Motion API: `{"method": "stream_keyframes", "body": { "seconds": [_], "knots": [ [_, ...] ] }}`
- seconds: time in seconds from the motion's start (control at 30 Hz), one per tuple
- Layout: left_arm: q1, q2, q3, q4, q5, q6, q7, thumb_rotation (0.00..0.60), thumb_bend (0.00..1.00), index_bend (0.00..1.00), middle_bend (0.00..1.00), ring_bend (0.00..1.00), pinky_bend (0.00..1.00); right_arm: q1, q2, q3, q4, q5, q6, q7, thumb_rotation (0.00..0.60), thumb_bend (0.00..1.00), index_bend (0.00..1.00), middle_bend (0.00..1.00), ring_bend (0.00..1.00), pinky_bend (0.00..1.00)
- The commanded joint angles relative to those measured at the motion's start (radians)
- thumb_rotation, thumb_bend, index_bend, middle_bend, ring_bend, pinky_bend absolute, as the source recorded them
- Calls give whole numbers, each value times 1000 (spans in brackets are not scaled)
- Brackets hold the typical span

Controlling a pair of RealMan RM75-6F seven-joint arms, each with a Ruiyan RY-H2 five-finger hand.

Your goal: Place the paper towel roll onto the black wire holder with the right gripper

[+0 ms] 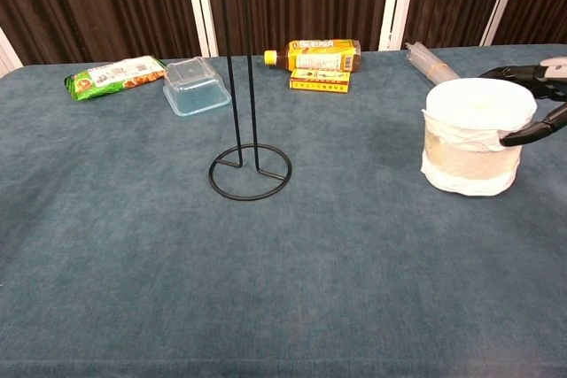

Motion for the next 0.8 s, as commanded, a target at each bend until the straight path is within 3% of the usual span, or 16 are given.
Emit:
{"method": "stream_keyframes", "body": {
  "seconds": [0.03, 0.17, 0.23, 0.4, 0.6, 0.8],
  "knots": [
    [1, 1, 0, 0, 0, 1, -1, 600, 391, 0, 5, 42, 107, 8, -3, -4, 1, 1, -8, 3, 600, 129, 197, 136, 38, 83],
    [1, 1, 0, 0, 0, 2, -2, 600, 390, 0, 5, 42, 107, 11, -2, -6, 0, 2, -12, 2, 600, 155, 437, 308, 211, 273],
    [1, 2, 0, -1, 1, 3, -4, 600, 390, 0, 5, 42, 107, 19, 2, -12, -10, 2, -28, 9, 600, 223, 638, 471, 398, 432],
    [2, 3, 0, 0, 4, 6, -9, 600, 391, 0, 5, 42, 108, 36, 20, -29, -33, -10, -46, 8, 600, 359, 844, 664, 604, 550],
    [6, 8, 3, -3, 9, 13, -13, 600, 391, 0, 5, 42, 108, 5, 14, -6, -45, 5, 62, -33, 600, 452, 951, 754, 694, 595],
    [6, 8, 4, -3, 12, 13, -15, 600, 390, 0, 5, 42, 108, -37, 35, 31, -93, 9, 205, -23, 600, 463, 964, 766, 706, 598]
  ]
}}
